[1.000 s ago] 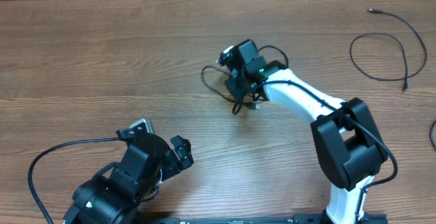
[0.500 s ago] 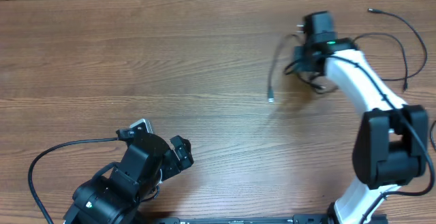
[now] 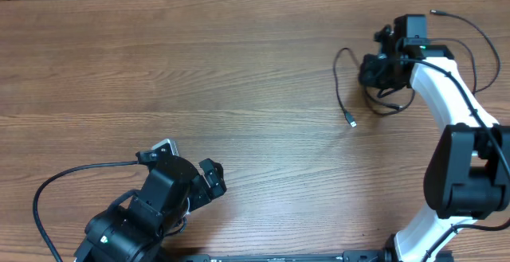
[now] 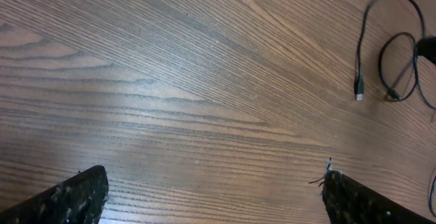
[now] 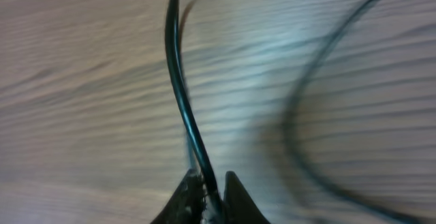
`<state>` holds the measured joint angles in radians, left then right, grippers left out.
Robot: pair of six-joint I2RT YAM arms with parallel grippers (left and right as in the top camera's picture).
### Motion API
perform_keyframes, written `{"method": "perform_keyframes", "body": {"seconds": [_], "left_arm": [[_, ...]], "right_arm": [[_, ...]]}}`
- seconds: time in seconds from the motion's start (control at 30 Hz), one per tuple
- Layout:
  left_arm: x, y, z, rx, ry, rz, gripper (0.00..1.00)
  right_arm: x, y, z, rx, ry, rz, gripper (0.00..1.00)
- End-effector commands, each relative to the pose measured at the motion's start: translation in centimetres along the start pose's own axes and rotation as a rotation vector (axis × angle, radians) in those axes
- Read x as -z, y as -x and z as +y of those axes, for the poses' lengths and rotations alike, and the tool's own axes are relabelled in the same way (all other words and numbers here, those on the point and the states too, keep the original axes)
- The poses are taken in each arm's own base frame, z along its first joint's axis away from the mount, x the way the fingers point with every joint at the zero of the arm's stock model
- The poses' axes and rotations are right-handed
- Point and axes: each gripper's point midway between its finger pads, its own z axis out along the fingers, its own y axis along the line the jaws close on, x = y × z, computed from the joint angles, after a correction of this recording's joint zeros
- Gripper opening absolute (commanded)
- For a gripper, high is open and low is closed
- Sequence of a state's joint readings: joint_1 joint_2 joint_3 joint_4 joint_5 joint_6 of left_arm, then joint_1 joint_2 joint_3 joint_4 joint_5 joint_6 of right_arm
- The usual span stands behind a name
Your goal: Untangle cables
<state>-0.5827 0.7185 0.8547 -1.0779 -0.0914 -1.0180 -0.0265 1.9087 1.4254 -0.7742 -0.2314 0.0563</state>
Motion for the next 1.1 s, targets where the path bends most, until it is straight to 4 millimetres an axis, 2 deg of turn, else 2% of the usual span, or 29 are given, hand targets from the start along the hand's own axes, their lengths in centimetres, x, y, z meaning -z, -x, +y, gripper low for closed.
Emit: {"method": "perform_keyframes", "body": {"seconds": [0.0, 0.03, 0.07, 0.2, 0.37, 0.67, 0.9, 1.07], "left_arm": [[-0.1, 0.2, 0.2, -0.012, 0.011, -0.012, 1.00], [-0.1, 0.2, 0.2, -0.012, 0.011, -0.012, 1.00], [-0.1, 0.2, 0.2, -0.012, 0.011, -0.012, 1.00], [-0.1, 0.2, 0.2, -0.012, 0.011, -0.012, 0.99], [-0.1, 0.2, 0.2, -0.012, 0.011, -0.012, 1.00], [-0.1, 0.2, 0.2, -0.012, 0.011, -0.012, 0.99], [-0.1, 0.2, 0.2, -0.012, 0.011, -0.012, 1.00], [-0.1, 0.2, 0.2, -0.012, 0.011, -0.012, 1.00]], "right_arm": [[0.3, -1.4, 3.7, 0.060, 0.113, 0.045, 0.49], [0.2, -1.8, 3.5, 0.041, 0.089, 0.061, 0.88], [0.1, -2.4, 3.1, -0.004, 0.048, 0.085, 1.00], [0.5, -5.2, 2.0, -0.137, -0.028, 0.193, 1.00], [0.9, -6.9, 1.3, -0.173, -0.071, 0.259, 1.00], [0.8, -6.3, 1.0, -0.177, -0.091, 0.232, 1.00], [1.2, -5.5, -2.6, -0.180, -0.301, 0.171, 1.00], [1.3, -4.9, -3.2, -0.239, -0.338, 0.130, 1.00]]}}
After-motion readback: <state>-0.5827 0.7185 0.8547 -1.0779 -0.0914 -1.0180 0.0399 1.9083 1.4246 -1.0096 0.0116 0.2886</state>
